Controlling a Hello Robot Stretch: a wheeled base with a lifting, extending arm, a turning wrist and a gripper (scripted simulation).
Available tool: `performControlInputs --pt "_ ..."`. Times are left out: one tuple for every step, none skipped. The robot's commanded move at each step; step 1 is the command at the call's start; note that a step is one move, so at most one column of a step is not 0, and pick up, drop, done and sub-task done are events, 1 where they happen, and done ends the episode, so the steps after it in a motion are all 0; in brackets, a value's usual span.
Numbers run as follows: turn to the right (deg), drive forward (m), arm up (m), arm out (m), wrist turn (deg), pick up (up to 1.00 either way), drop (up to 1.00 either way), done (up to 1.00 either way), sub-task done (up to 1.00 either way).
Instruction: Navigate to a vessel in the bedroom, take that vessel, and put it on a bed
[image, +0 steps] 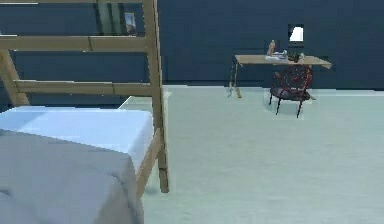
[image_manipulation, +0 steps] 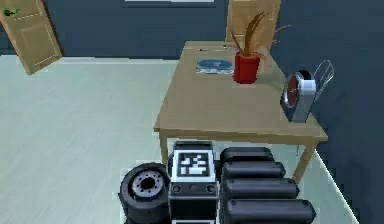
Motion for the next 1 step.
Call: performControlInputs --pt "0.0 0.05 0.00 0.00 0.0 0.00 0.00 0.00 0.00"
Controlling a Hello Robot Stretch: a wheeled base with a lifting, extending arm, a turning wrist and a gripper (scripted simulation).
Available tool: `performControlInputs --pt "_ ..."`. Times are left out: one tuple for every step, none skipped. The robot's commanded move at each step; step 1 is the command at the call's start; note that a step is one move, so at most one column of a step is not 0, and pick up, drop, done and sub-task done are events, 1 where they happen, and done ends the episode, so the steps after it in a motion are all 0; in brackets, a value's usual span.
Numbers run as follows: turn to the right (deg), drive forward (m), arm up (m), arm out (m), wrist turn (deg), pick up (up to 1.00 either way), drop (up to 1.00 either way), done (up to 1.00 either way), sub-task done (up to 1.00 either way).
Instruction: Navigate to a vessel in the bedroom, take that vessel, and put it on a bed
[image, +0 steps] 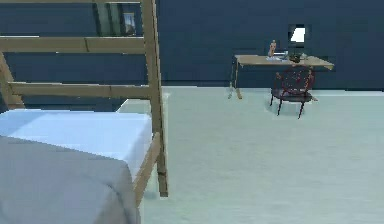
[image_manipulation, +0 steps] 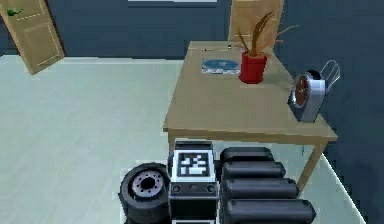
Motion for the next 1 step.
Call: performControlInputs --pt "-45.0 0.00 0.00 0.00 0.0 0.00 0.00 0.00 0.00"
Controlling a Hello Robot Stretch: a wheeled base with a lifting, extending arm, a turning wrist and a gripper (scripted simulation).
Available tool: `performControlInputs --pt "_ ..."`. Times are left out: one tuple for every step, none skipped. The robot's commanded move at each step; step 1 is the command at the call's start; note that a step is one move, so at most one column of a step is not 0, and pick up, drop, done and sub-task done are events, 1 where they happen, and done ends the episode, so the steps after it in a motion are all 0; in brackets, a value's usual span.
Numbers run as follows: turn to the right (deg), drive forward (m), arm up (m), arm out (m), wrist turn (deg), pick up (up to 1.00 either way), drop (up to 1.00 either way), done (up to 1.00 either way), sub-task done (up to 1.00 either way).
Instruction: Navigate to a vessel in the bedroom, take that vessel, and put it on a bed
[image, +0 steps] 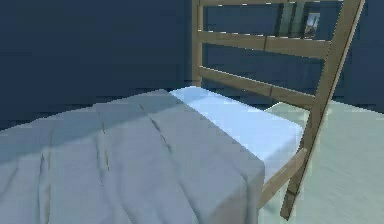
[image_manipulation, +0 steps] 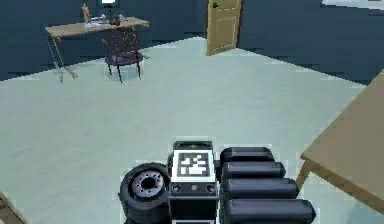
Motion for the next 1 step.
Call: performControlInputs --pt "-45.0 0.00 0.00 0.00 0.0 0.00 0.00 0.00 0.00"
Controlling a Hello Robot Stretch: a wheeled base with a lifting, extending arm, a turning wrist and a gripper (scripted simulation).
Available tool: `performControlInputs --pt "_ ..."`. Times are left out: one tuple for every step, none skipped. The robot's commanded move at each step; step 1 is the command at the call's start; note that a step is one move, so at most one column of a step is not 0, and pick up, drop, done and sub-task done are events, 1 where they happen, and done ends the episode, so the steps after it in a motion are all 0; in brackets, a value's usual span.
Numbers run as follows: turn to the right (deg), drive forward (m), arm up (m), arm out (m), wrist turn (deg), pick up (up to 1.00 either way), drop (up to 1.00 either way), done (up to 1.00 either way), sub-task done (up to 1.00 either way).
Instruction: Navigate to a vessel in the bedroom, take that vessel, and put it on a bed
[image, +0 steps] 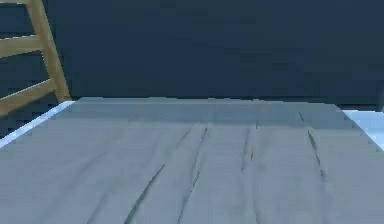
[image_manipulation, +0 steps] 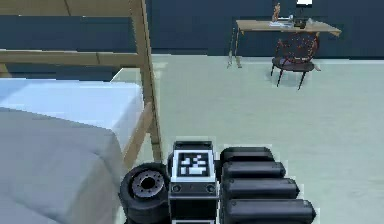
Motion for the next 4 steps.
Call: performControlInputs --pt "-45.0 0.00 0.00 0.00 0.0 0.00 0.00 0.00 0.00" --pt "-33.0 0.00 0.00 0.00 0.0 0.00 0.00 0.00 0.00" --pt "0.0 0.00 0.00 0.44 0.0 0.00 0.00 0.00 0.00" --pt "0.0 0.00 0.00 0.00 45.0 0.00 0.00 0.00 0.00"
